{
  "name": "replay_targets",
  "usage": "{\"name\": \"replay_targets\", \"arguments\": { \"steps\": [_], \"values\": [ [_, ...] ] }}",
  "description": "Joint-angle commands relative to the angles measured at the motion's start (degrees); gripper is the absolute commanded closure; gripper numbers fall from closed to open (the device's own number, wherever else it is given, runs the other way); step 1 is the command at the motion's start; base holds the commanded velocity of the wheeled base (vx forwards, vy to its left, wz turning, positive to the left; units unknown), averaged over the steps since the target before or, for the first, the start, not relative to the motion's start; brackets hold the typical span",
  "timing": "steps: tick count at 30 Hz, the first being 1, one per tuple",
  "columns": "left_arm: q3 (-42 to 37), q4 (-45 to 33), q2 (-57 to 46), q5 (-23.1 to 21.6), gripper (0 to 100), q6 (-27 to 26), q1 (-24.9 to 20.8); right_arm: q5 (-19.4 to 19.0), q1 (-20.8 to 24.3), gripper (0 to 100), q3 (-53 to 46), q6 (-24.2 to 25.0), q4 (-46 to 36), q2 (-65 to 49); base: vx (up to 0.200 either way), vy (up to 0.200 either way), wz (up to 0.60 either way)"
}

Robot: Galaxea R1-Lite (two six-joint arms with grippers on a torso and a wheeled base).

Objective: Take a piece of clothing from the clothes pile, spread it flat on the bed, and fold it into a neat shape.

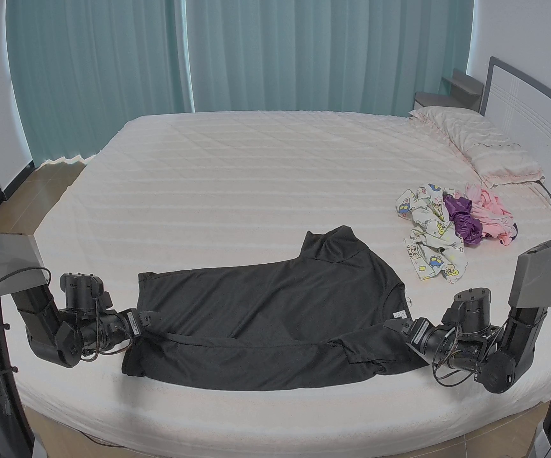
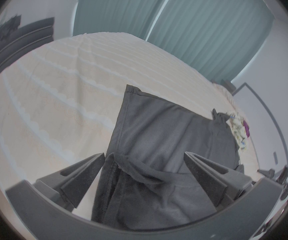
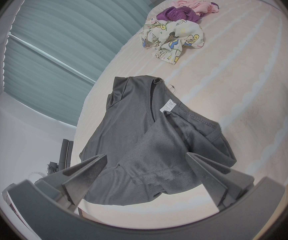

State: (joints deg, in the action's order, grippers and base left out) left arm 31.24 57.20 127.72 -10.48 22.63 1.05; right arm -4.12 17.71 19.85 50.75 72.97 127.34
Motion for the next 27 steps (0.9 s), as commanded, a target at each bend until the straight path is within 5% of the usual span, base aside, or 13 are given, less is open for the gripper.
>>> {"name": "replay_targets", "arguments": {
  "steps": [1,4,5,19,27],
  "values": [
    [0.3,-0.5,1.7,0.5,0,-2.6,0.0,0.1,0.1,0,-1.5,-0.5,1.6,1.5,0.0,0.0,0.0],
    [1.0,-0.4,2.9,0.5,0,-2.7,-0.2,0.1,0.1,0,-1.5,-0.7,1.6,1.4,0.0,0.0,0.0],
    [1.3,-0.4,3.4,0.5,100,-2.7,-0.2,0.1,0.1,0,-1.4,-0.7,1.6,1.3,0.0,0.0,0.0],
    [3.0,0.4,3.9,5.8,100,-2.0,1.3,1.0,-2.9,0,3.1,-8.7,1.1,1.9,0.0,0.0,0.0],
    [4.2,1.6,3.9,5.3,100,2.8,0.9,-3.1,-6.1,0,9.8,-17.1,-0.6,6.3,0.0,0.0,0.0]
  ]
}}
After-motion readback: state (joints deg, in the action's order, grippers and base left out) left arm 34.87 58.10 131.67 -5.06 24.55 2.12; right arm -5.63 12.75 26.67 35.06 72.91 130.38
